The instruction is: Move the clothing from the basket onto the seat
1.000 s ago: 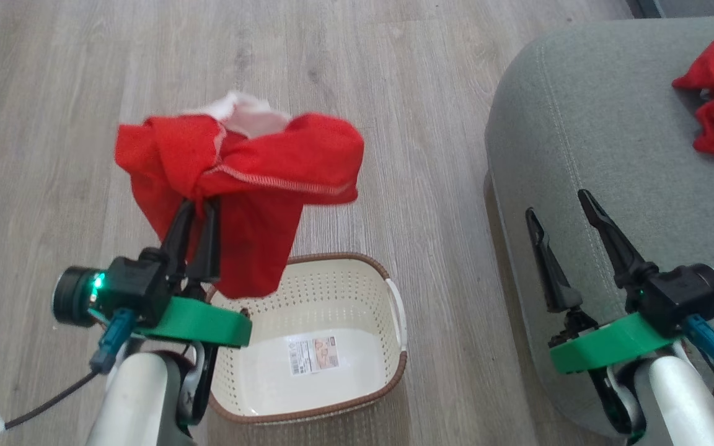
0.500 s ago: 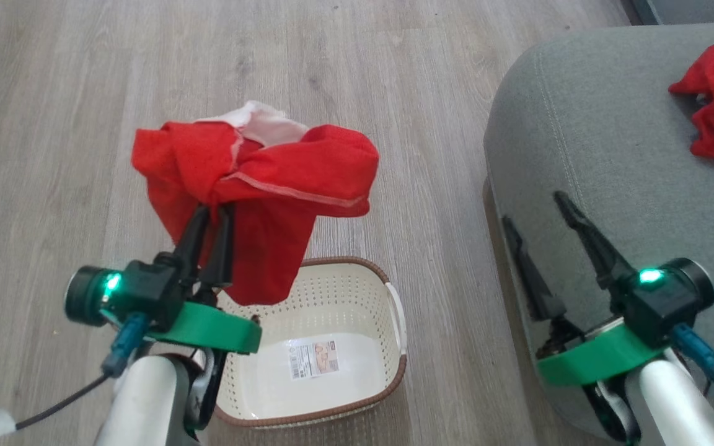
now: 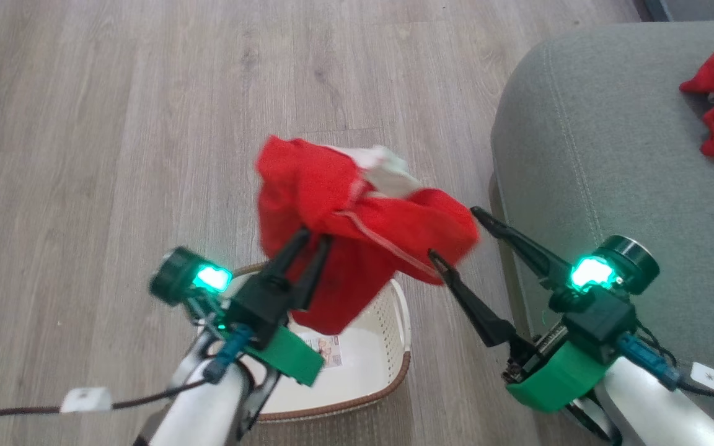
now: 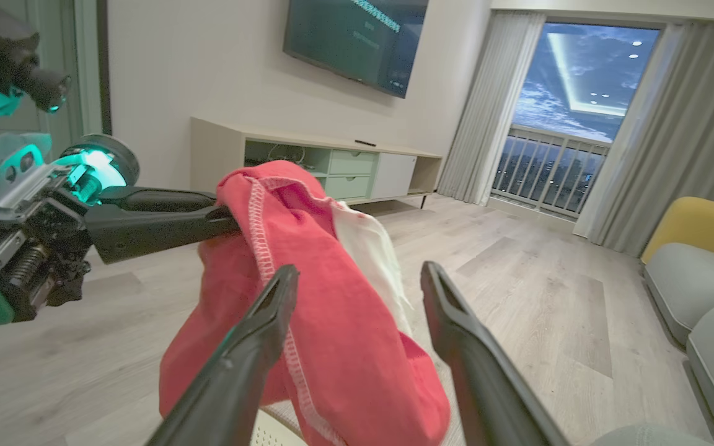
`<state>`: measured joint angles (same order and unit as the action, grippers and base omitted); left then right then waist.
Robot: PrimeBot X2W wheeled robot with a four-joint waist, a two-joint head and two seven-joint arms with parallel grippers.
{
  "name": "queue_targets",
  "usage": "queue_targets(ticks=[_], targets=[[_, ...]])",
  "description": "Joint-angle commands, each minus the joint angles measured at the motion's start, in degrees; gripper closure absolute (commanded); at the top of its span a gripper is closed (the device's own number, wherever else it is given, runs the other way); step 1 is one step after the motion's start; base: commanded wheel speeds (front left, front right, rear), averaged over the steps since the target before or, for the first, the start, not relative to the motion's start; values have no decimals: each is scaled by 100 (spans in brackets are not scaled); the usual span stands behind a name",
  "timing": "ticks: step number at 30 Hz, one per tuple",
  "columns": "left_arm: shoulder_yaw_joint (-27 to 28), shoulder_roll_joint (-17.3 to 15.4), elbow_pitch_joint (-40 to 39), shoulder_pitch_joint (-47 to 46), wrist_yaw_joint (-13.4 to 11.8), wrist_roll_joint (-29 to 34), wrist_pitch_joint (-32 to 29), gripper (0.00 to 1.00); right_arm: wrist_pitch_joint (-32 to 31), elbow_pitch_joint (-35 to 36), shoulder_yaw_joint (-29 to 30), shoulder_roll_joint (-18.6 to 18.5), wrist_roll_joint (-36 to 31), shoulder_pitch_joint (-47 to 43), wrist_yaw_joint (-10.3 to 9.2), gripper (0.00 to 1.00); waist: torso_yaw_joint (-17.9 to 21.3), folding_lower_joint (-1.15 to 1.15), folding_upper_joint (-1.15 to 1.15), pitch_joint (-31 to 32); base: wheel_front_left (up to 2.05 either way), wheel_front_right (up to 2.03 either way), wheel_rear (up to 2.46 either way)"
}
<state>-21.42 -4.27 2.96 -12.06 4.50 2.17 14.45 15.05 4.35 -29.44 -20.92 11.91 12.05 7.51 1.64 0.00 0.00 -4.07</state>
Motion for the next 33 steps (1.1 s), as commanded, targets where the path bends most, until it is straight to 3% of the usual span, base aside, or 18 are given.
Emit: queue_targets(ticks=[1,17,30,31,32,33], targets=[[48,-78,-169,-335,32,53,55,100,-5,114,-134,-133,7,225,-2,0,-15,0,0,-15,0,0,0],[-1152,-239,123,-734,208,23,55,100,-5,-1115,-1505,-632,-179,1184,-2,0,-44,0,0,-63,0,0,0],[-1901,-232,241,-969,274,-244,55,100,-5,-1965,-2102,-338,-5,1659,-2,0,-174,0,0,13,0,0,0],[-1922,-235,255,-974,275,-264,55,100,-5,-2017,-2107,-300,61,1652,-2,60,-184,0,0,14,0,0,0],[-1930,-234,275,-973,277,-293,55,100,-5,-2021,-2092,-270,102,1658,-2,100,-194,0,0,13,0,0,0],[-1928,-234,293,-972,277,-319,55,100,-5,-2016,-2061,-243,159,1648,-2,100,-204,0,0,9,0,0,0]])
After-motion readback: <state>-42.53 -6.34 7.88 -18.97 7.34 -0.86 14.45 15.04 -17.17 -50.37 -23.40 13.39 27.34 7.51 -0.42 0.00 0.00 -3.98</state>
